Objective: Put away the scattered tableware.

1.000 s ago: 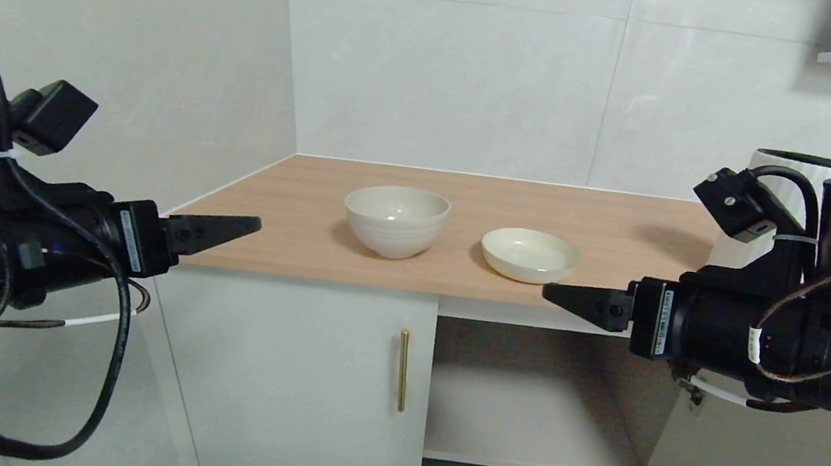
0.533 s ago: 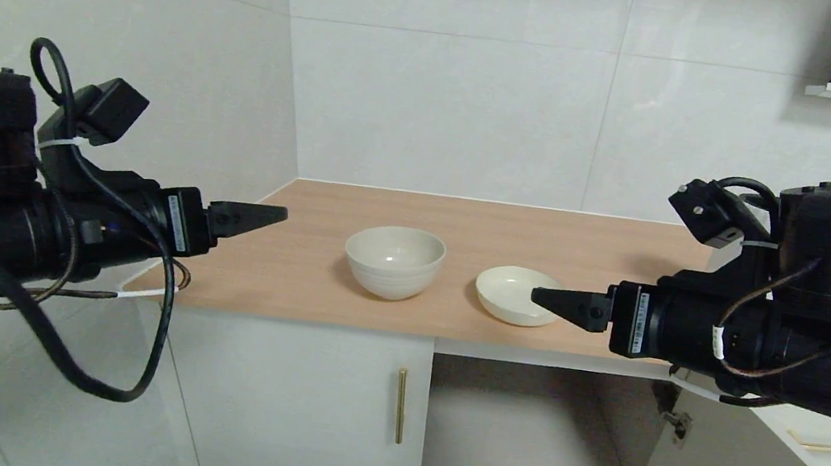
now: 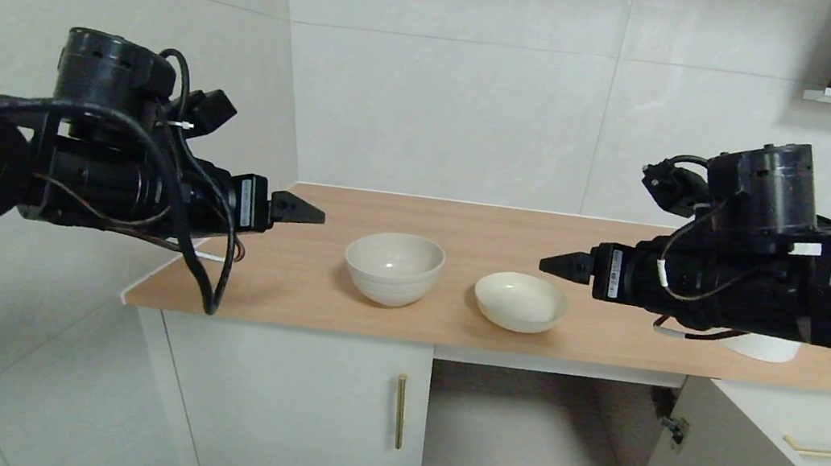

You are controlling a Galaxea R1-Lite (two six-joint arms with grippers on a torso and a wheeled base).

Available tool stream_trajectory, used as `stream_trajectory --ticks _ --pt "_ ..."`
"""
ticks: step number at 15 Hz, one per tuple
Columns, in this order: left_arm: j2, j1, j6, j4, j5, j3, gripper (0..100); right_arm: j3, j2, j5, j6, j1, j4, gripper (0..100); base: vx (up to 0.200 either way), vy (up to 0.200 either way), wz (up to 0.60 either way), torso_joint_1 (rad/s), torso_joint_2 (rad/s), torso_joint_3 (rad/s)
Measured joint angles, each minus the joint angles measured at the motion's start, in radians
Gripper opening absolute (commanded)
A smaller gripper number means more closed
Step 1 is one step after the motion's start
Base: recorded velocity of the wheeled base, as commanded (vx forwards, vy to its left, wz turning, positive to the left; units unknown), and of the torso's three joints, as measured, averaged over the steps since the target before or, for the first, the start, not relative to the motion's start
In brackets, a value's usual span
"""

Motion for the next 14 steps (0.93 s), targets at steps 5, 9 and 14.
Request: stream_trajectory --ticks 5,9,14 --pt "0.152 -0.116 -0.181 0.115 0.293 -0.195 100 -0.174 0.149 -0.142 0.111 -0.016 0.117 100 0.0 0.0 0.0 0.0 0.0 0.0" --pt "0.314 -0.172 -0.207 -0.069 0.438 -0.227 100 -0.175 0.195 -0.168 0.111 -0.017 0.099 100 0.0 0.0 0.0 0.0 0.0 0.0" --pt "0.429 -0.181 -0.21 -0.147 0.447 -0.23 100 -0.172 0.227 -0.202 0.111 -0.017 0.099 100 0.0 0.0 0.0 0.0 0.0 0.0"
